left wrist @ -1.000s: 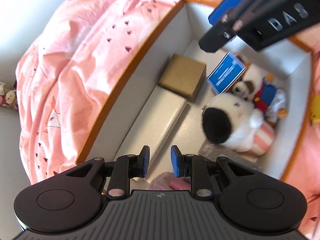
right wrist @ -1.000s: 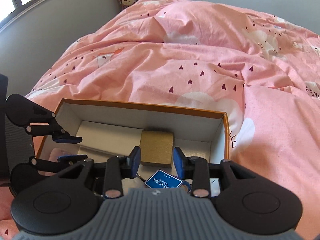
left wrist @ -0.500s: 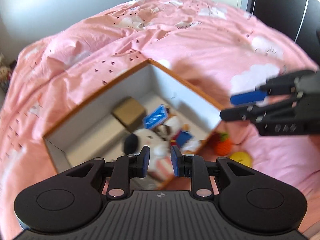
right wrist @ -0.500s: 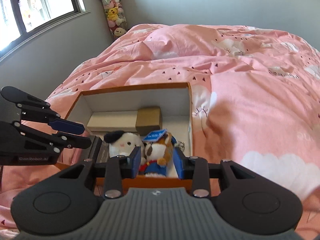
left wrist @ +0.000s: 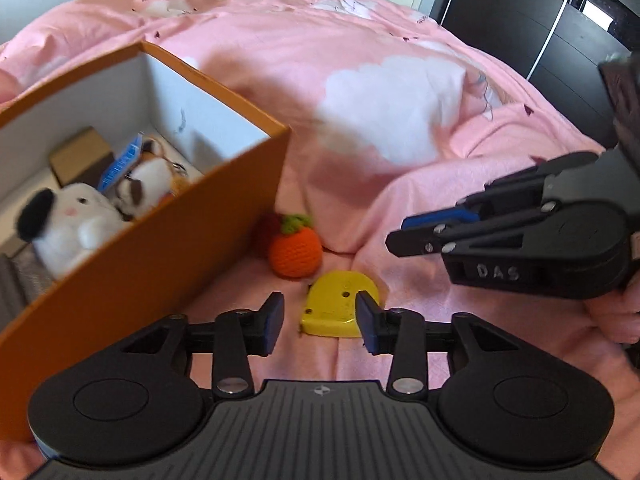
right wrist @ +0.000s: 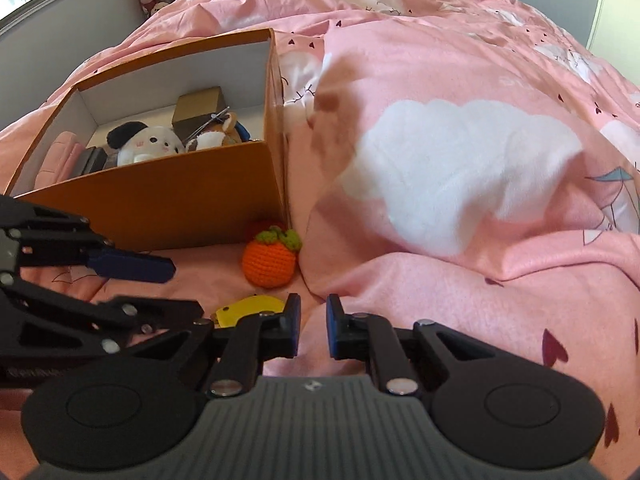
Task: Organize objects
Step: 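Grasp the yellow tape measure with the left tool while the right tool grasps the orange knitted fruit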
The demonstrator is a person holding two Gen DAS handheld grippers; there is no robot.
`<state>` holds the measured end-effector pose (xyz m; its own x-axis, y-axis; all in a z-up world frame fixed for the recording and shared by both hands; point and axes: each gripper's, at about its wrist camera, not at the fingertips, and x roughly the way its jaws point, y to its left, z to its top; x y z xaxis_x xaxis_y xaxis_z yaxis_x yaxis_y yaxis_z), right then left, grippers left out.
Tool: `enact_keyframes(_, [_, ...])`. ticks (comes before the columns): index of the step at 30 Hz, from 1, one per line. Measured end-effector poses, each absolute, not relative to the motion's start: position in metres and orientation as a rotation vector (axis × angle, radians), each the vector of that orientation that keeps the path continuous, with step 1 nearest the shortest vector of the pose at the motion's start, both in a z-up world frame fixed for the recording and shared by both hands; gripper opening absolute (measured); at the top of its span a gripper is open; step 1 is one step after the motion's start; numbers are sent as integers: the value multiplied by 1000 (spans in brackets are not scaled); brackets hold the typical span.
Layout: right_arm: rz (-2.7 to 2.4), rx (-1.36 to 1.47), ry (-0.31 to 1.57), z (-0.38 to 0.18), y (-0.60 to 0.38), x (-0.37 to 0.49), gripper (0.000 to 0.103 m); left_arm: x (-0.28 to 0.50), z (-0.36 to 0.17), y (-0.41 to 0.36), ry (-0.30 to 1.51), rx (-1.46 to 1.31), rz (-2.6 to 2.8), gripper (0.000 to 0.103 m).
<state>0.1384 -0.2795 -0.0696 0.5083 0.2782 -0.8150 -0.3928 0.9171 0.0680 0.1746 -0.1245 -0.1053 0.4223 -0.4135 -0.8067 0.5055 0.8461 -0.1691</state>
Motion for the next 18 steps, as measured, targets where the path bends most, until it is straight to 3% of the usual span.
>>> enact_keyframes(6, [390,-88,964,-78,-286,142,12,172,-131,-130,1026,15,-605,70])
enact_keyframes(14, [409,-64,981,-84,-286,148,15,172,-148,-135,1069,23,-588,70])
enact_keyframes(18, [418,-69,990,-86,-283,150,19,170,-151,-135,1068,27,-597,64])
